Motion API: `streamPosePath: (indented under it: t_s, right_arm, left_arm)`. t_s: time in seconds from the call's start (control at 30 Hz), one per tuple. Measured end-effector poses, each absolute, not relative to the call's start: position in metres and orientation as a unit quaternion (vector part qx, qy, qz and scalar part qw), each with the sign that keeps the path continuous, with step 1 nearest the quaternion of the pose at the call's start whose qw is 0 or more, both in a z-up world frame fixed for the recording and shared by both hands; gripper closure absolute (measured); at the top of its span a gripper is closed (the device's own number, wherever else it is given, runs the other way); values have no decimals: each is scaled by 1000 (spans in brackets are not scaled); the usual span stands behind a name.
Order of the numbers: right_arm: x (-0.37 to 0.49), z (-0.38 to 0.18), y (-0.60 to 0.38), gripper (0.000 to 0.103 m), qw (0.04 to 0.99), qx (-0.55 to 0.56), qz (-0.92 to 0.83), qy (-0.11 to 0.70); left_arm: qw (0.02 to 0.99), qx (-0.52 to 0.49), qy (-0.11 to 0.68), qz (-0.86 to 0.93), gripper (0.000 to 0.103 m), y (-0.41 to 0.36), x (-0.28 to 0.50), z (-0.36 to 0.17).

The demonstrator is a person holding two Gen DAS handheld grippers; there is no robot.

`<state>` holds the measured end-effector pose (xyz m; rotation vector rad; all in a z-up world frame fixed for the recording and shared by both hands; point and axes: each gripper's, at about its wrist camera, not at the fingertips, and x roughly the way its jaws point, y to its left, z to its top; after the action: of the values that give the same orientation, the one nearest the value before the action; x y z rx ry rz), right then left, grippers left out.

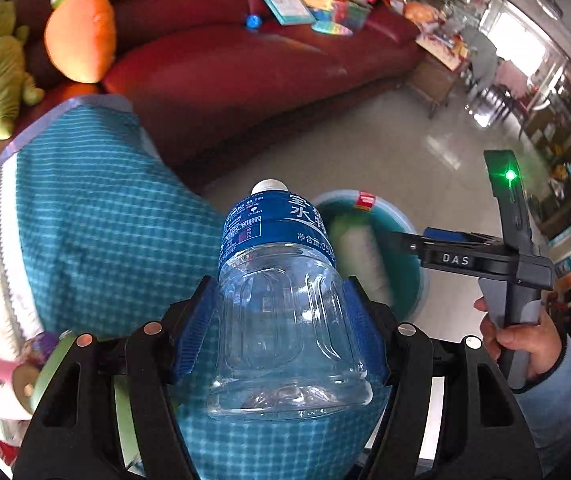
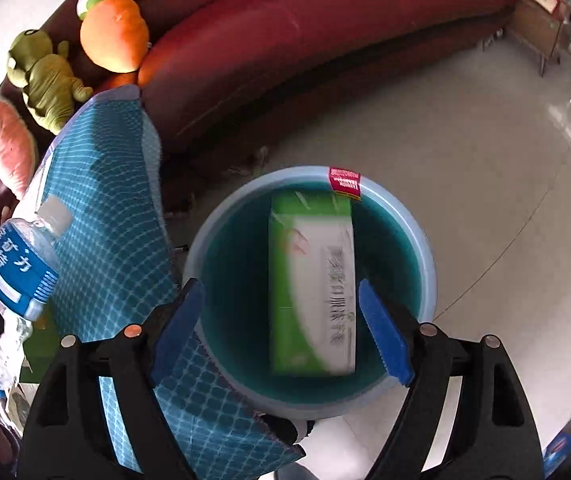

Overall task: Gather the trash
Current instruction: 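Carry box and bottle over the teal bin and open both tools to drop them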

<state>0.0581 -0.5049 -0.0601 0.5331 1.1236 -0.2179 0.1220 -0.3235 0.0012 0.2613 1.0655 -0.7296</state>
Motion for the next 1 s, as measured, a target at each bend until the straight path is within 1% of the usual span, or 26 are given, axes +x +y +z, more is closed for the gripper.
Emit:
streamPosePath:
  t_s: [0.13,0.27,0.63,0.7,0.77,0.83,1.0]
  right_arm:
    - [55,-61,-513,26,808,245,-105,526]
    - [49,-56,-523,21,810,234,-122,524]
    - [16,-34,-555,19,810,219,-175,515]
    - [11,-33,-557,19,808,220,-181,517]
    - [8,-33,-557,19,806,219,-183,519]
    - [6,-33,-557,19,806,217,-184,520]
    - [7,-33,-551,19,804,220,-181,521]
  left_arm:
    - [783,133,499,-348,37,-340,119,-9]
    - [772,144,504,-359,37,-363,119,-20]
    - [738,176,526,-385,35,-432,109,-58]
    - [734,184,531,-382,31,-436,106,-64]
    - [738,187,526,-380,19,-434,103,-66]
    - [744,189,521,-374,17,-430,101,-67]
    - [748,181,519,-371,16,-412,98,-61]
